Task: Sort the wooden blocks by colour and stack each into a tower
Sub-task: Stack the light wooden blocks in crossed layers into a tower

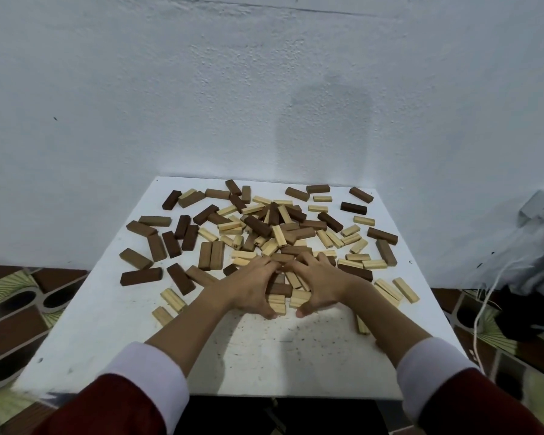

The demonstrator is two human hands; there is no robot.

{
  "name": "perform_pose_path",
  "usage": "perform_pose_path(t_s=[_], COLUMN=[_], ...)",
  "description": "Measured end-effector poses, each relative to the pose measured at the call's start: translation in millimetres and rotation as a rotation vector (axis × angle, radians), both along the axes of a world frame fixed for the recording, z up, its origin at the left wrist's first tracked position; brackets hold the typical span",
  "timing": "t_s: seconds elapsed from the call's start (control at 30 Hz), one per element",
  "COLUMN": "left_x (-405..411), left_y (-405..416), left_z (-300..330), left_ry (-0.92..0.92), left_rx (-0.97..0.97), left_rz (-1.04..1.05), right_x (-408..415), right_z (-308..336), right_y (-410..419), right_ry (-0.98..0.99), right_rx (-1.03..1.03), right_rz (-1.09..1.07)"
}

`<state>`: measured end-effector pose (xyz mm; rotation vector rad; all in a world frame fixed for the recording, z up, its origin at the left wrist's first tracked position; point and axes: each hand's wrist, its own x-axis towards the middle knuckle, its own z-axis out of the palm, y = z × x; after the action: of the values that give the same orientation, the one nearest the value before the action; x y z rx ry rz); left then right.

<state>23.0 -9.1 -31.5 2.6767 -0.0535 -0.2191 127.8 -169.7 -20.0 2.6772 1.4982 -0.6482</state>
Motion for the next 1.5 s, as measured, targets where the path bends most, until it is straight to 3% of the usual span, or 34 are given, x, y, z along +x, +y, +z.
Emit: perform_pose_path(t_s=[0.47,0.7,0.9,0.97,1.1,1.23,1.5], left_x=[6,50,81,81,63,39,11], left_y=[9,42,45,41,22,4,-5], left_z=[22,44,33,27,19,4,-11], left_ry=[-0.073,-0.239,-0.327,-0.336,-0.408,-0.269,-0.281], left_rx=[-0.08,0.006,0.114,0.158,0.034,0.019,-0.027], left_rz=[0.102,0.212,0.35,0.32,0.183,0.014,-0.027], right_x=[4,-4,-19,-23,-27,-29,-36], right_z=[-7,-12,-27,-32,-35,-39,-39], right_y=[-1,0,-7,-8,-8,-7,-10], right_ry=[0.01,-0.073,-0.214,-0.215,-0.215,-0.221,-0.041], right_rx=[0.066,0.037,0.221,0.249,0.277,0.343,0.503], right_rz=[-0.037,-0.106,-0.168,-0.206,-0.227,-0.205,-0.315])
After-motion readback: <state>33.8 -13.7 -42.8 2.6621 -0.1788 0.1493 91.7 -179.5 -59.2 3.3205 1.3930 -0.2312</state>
